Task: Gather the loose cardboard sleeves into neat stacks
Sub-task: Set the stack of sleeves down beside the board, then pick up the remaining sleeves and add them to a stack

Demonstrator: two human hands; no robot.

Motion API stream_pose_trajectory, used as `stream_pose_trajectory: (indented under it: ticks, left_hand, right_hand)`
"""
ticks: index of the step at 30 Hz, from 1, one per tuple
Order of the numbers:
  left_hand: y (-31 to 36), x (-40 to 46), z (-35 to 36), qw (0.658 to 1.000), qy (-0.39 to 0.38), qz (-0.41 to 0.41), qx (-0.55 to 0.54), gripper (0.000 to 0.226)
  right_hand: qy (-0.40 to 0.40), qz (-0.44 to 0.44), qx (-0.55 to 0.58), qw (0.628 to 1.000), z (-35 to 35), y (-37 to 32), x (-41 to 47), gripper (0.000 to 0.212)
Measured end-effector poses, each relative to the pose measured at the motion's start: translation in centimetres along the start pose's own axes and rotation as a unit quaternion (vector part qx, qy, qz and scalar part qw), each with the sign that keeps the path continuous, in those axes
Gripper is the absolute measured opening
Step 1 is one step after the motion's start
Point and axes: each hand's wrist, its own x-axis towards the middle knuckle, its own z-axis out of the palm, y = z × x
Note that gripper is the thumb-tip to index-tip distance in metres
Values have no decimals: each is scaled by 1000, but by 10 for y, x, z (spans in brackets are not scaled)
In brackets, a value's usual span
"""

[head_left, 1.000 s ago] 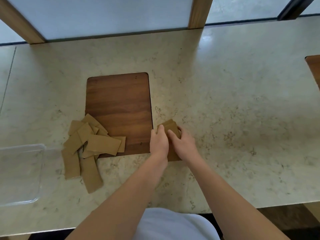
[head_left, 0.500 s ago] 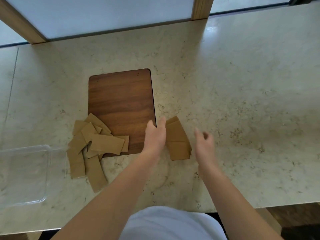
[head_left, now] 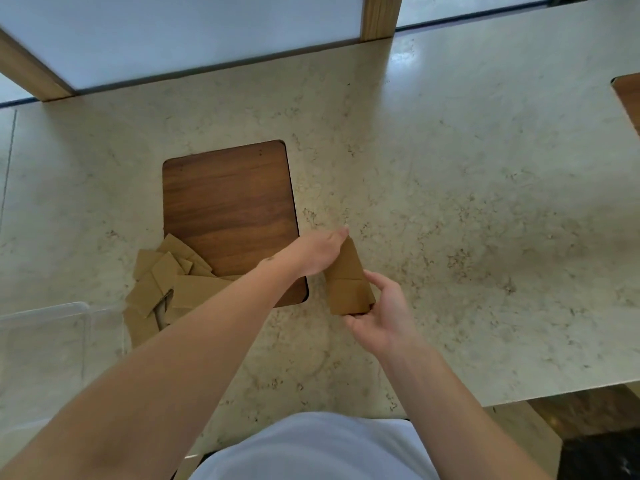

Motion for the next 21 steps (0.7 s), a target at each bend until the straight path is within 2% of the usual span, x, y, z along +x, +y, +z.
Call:
stream_pose_trajectory:
  ticks: [2, 3, 5, 6, 9, 10, 11, 12, 14, 16, 18, 19, 20, 21]
  left_hand:
    - [-3, -7, -1, 998, 29, 25, -59, 69]
    - [-7, -14, -2, 992, 70, 40, -101, 62]
    - [-25, -35, -1, 963, 190, 59, -182, 35]
    - [-41, -50, -1, 944, 260, 55, -197, 25]
    - [-114, -96, 4, 894, 384, -23, -231, 26]
    - [-139, -109, 6, 875, 404, -68, -258, 33]
    - [-160, -120, 7, 853, 419, -112, -291, 37]
    - [-179, -130, 8, 827, 435, -151, -323, 38]
    - [-208, -145, 8, 775, 455, -213, -382, 40]
    - [-227, -151, 11, 744, 440, -232, -447, 38]
    - [-252, -164, 14, 723, 394, -239, -514, 28]
    - [-250, -165, 18, 729, 364, -234, -530, 24]
    - [-248, -167, 21, 738, 340, -227, -537, 23]
    - [-247, -171, 23, 742, 323, -216, -547, 24]
  right_hand:
    - [12, 0, -8, 1000, -5, -1, 0, 51]
    - [27, -1, -8, 1000, -12, 1, -1, 60]
    - [76, -2, -18, 997, -33, 10, -6, 75]
    - [86, 6, -37, 996, -45, 20, -8, 76]
    - [69, 74, -159, 982, -60, 61, -5, 65]
    - [60, 83, -245, 964, -55, 75, -2, 58]
    - [47, 61, -359, 930, -46, 87, 2, 46]
    - [26, 9, -489, 872, -31, 99, 10, 35]
    - [-18, -147, -702, 697, 11, 120, 33, 27]
    - [-43, -316, -802, 505, 55, 136, 62, 48]
    - [-70, -406, -858, 306, 96, 165, 88, 70]
    - [-69, -412, -875, 244, 105, 164, 99, 75]
    - [-61, -407, -888, 207, 111, 163, 108, 74]
    - [-55, -408, -892, 186, 111, 163, 114, 71]
